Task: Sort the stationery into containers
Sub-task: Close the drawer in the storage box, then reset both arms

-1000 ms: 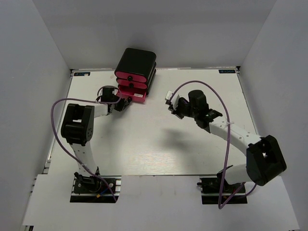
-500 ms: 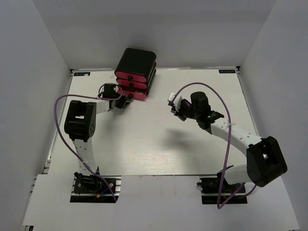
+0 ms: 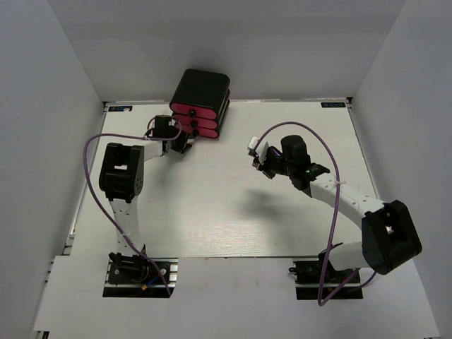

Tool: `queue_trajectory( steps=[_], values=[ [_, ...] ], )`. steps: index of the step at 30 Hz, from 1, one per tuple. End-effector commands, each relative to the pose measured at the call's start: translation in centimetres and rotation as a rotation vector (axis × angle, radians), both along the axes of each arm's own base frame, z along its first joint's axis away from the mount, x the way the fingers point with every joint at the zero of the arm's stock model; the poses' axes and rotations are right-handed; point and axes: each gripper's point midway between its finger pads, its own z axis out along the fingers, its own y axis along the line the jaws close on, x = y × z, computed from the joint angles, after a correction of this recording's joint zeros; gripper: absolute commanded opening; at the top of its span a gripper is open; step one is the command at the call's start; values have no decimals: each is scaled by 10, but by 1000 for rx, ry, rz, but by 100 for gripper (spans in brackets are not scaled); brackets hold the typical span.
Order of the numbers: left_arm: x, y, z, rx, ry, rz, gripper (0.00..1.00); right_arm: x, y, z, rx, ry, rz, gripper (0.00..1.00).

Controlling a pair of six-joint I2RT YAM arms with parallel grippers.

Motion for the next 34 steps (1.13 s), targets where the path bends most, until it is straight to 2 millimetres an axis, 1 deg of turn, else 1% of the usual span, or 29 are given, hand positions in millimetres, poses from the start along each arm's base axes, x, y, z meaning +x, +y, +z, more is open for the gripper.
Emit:
queue_trajectory(
  steps=[1,3,5,6,9,10,11,12,13,14,15,16,17,18,19,20,21,22,23,24,25,26,27,28,29,30,31,32,34],
  values=[
    [14,-7,23,-18,-58,-10,52,-2,-2,10,22,-20,3,0],
    [14,-7,23,-18,-58,-10,47,-3,-2,8,20,-14,7,0],
    [5,-7,17,-22,-43,-17,36,-4,-1,9,23,-14,7,0],
    [1,-6,15,-21,-36,-17,33,-4,-2,8,23,-12,7,0],
    [-17,-3,11,-18,-21,-17,26,-4,-3,5,20,-9,4,0],
    [-29,-1,2,-9,-5,-23,24,-4,-2,7,25,-12,4,0],
    [-34,0,11,-4,-21,-30,22,-4,-3,7,26,-11,1,5],
    [-42,0,12,14,-28,-60,21,-6,-4,4,23,-4,2,14],
    [-55,3,5,36,-13,-79,21,-5,-4,4,26,-2,-2,23],
    [-65,2,4,49,-3,-111,21,-6,-4,4,28,1,-2,42],
    [-73,2,16,79,-38,-164,24,-8,-4,1,30,17,-2,52],
    [-88,4,12,98,-28,-196,31,-8,-5,2,43,36,-16,59],
    [-98,4,15,117,-31,-232,40,-10,-5,0,42,55,-16,70],
    [-113,8,13,141,-23,-258,62,-11,-3,2,52,62,-11,74],
    [-120,10,35,187,-91,-301,69,-13,-3,3,77,96,-32,77],
    [-130,13,40,208,-98,-322,74,-11,-4,4,87,104,-50,89],
    [-143,16,40,226,-108,-340,81,-9,-5,7,107,123,-86,90],
    [-152,19,47,262,-138,-373,83,-5,-8,7,109,132,-128,90],
    [-156,18,78,274,-234,-384,85,-7,-9,5,122,176,-167,90],
    [-169,21,78,289,-230,-400,85,0,-11,12,143,191,-219,90],
    [-175,23,87,315,-264,-418,85,2,-15,10,135,209,-265,90],
    [-182,25,113,327,-337,-413,85,4,-16,11,150,241,-305,90],
    [-193,26,114,327,-335,-413,85,6,-19,13,144,256,-333,90],
    [-198,27,123,335,-371,-413,86,11,-22,18,141,249,-369,90],
    [-204,30,128,343,-388,-401,92,14,-24,22,151,246,-393,90],
    [-214,32,127,344,-394,-400,92,16,-26,23,152,241,-406,90],
    [-220,37,145,362,-461,-368,100,17,-28,31,171,214,-412,90],
    [-227,41,141,374,-450,-354,100,15,-30,29,179,219,-424,90],
    [-239,45,159,392,-517,-339,100,8,-30,32,198,213,-407,90]
  ],
)
